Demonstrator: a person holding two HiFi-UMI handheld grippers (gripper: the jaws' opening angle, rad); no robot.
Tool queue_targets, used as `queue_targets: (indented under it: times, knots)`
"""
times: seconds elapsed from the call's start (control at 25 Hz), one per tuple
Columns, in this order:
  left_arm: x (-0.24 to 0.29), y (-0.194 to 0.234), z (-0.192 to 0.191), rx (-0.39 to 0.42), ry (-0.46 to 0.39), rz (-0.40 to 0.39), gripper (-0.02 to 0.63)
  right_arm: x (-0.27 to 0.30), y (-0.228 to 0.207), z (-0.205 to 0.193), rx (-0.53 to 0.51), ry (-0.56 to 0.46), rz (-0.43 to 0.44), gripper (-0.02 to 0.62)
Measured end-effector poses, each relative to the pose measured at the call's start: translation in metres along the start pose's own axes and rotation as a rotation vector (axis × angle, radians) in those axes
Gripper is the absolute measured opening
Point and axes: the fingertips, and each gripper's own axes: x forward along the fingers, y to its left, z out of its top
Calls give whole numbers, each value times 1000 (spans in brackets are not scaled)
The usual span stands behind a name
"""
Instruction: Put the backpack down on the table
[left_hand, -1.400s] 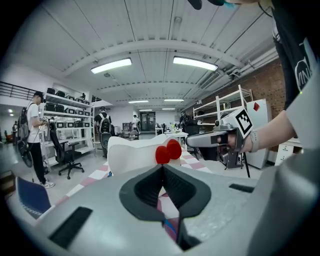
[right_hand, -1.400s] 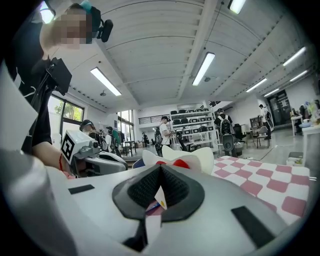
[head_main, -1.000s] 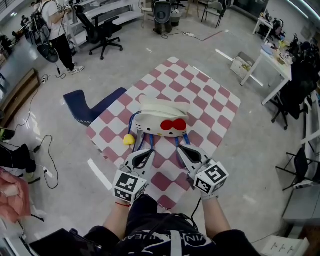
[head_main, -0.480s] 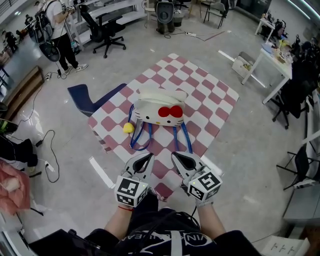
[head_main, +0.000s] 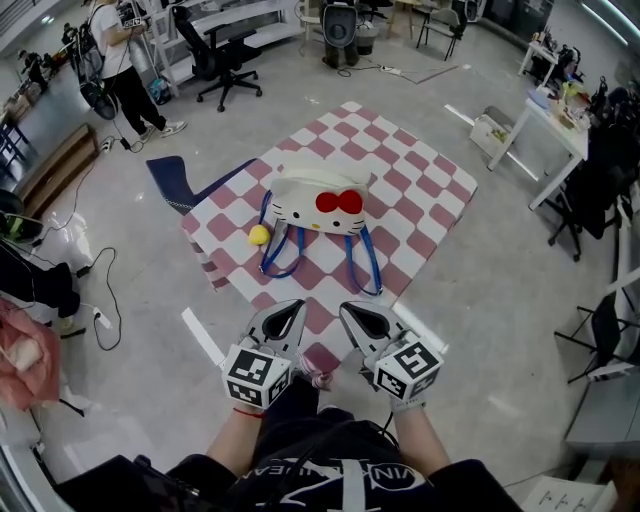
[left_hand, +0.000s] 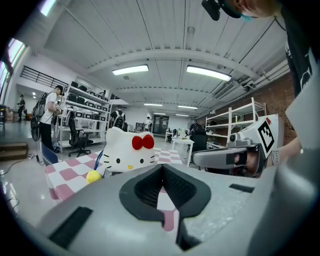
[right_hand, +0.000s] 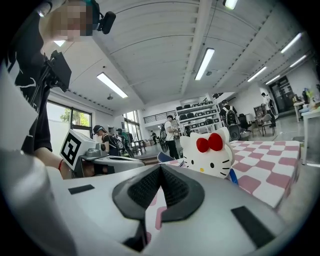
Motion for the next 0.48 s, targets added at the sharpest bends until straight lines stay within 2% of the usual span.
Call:
queue_targets:
  times: [0.48]
  knots:
    - [-15, -27, 1, 26, -8, 23, 6, -26, 15, -1, 16, -27, 47, 2]
